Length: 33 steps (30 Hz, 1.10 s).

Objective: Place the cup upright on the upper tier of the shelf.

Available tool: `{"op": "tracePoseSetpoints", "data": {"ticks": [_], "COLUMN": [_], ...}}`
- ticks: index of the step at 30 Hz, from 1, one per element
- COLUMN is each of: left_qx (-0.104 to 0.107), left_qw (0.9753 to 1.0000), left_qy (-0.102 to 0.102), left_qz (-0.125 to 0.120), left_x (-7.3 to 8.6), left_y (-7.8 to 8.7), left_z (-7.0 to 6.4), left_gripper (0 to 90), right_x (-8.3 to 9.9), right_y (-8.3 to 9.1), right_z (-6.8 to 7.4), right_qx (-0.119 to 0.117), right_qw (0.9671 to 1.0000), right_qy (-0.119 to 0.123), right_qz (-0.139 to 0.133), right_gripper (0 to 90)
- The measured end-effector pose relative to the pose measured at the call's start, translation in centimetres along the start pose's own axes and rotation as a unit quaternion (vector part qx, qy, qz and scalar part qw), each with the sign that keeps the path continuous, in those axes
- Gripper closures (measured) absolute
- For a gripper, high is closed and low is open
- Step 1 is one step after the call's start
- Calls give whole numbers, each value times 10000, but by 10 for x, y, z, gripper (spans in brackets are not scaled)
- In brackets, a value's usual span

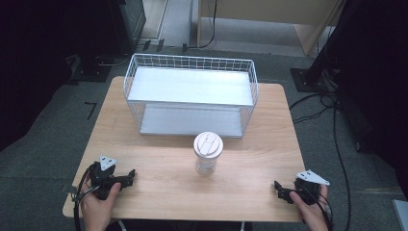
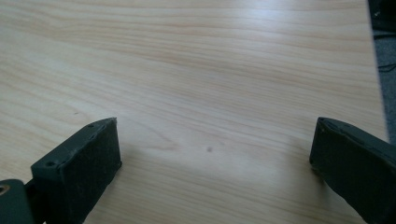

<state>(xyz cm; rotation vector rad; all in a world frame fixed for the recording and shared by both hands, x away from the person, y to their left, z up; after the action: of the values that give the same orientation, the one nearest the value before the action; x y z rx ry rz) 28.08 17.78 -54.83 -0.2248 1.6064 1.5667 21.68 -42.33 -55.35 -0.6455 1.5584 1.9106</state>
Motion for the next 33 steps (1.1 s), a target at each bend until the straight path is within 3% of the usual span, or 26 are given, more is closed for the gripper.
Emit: {"op": "tracePoseSetpoints", "data": {"ticks": [3, 9, 16, 23, 26, 28, 33], "left_qx": [0, -2, -1, -2, -2, -2, -2], "left_qw": [10000, 10000, 10000, 10000, 10000, 10000, 10000], "left_qy": [0, 0, 0, 0, -1, -1, 0], "left_qz": [0, -1, -1, -2, -1, -1, -2], "left_x": [0, 0, 0, 0, 0, 0, 0], "left_y": [0, 0, 0, 0, 0, 0, 0], "left_z": [0, 0, 0, 0, 0, 0, 0], "left_gripper": [0, 0, 0, 0, 0, 0, 0], "right_x": [-1, -1, -8, -11, -13, -17, -21], "right_y": [0, -2, -6, -8, -9, -10, -13], "right_z": [-2, 13, 44, 79, 89, 94, 107], "right_qx": [-29, -180, -648, -906, -1102, -1337, -1421], "right_qw": [9999, 9998, 9978, 9952, 9932, 9906, 9891], "right_qy": [-116, 84, 24, 303, 296, 133, 110], "right_qz": [-48, -91, -166, -194, -213, -263, -366], "right_gripper": [17, 17, 18, 34, 34, 34, 34]}}
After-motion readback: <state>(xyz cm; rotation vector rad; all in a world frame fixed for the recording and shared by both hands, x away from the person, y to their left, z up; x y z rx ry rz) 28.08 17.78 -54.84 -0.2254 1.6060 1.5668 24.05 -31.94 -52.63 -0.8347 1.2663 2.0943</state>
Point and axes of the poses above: each handheld gripper's, and its own axes: y roughly backward along the jaws, x roughly out of its underside, z roughly to its left, the point moved 4 cm from there along -y, roughly forward along the jaws, and after that the axes turned 12 degrees about -y, right-handed, at the moved point
